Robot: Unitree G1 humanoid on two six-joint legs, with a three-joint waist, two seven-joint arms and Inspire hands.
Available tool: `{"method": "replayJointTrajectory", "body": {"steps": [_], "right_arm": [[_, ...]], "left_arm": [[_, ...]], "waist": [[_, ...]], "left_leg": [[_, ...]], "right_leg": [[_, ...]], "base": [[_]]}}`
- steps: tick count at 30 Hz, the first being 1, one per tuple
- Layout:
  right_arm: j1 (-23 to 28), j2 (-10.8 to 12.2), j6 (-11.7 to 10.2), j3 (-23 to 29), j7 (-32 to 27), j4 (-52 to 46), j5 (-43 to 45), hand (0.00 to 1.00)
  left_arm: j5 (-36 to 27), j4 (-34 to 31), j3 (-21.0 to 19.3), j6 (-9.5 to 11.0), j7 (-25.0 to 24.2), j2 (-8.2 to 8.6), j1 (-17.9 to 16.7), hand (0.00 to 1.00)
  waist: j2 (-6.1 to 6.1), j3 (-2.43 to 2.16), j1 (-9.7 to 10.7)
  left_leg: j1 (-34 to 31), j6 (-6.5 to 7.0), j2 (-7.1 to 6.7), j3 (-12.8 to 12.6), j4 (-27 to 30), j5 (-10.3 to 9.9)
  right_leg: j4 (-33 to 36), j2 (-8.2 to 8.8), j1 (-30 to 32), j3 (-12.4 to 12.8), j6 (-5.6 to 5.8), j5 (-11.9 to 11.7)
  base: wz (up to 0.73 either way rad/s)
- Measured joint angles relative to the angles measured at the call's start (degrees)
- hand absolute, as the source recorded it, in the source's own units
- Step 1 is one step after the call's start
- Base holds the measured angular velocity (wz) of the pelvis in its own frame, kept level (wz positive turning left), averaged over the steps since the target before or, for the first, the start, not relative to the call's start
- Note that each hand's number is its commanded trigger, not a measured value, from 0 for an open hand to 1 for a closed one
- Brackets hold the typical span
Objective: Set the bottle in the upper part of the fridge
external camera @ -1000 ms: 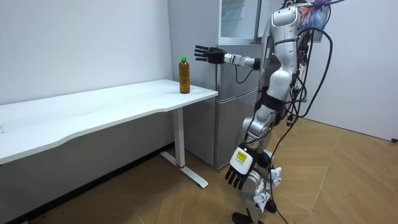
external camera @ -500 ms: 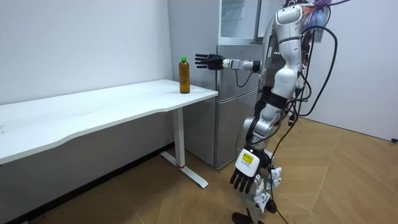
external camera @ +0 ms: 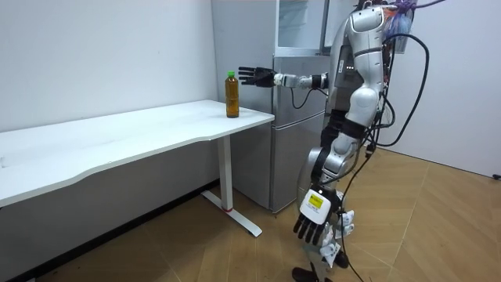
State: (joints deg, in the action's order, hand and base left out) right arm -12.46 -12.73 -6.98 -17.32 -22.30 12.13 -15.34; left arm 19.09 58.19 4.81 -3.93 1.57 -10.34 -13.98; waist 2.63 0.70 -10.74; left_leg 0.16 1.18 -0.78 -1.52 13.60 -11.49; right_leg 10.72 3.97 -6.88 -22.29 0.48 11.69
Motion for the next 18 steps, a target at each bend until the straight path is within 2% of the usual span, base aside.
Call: {"method": "replayJointTrajectory", "body": {"steps": [8, 12, 18], "right_arm": [[0.0, 0.6, 0.1, -2.2, 0.6, 3.2, 2.7, 0.0], [0.0, 0.6, 0.1, -2.5, 0.7, 5.6, 3.3, 0.0], [0.0, 0.6, 0.2, -4.0, 0.7, 8.2, 4.3, 0.0]], "left_arm": [[0.7, -0.8, 0.0, 0.1, 0.0, -0.04, 0.8, 0.0], [0.6, -0.6, 0.0, 0.1, 0.1, -0.02, 0.6, 0.0], [0.6, -0.8, 1.1, -0.1, 0.3, 0.04, 0.0, 0.0]], "waist": [[0.04, 0.03, -0.7], [-0.39, 0.31, -0.9], [-0.36, 0.29, -0.9]], "left_leg": [[-0.5, 0.05, -0.01, 0.4, 0.1, 0.0], [-0.6, 0.06, 0.03, 0.3, 0.1, 0.0], [-0.8, 0.07, 0.02, 0.3, 0.1, 0.0]], "right_leg": [[0.0, 0.03, 0.0, -0.6, 0.06, 0.0], [0.0, 0.04, 0.0, -0.6, 0.07, 0.0], [0.0, 0.15, 0.1, -1.4, 0.09, 0.0]], "base": [[0.06], [0.01], [0.02]]}}
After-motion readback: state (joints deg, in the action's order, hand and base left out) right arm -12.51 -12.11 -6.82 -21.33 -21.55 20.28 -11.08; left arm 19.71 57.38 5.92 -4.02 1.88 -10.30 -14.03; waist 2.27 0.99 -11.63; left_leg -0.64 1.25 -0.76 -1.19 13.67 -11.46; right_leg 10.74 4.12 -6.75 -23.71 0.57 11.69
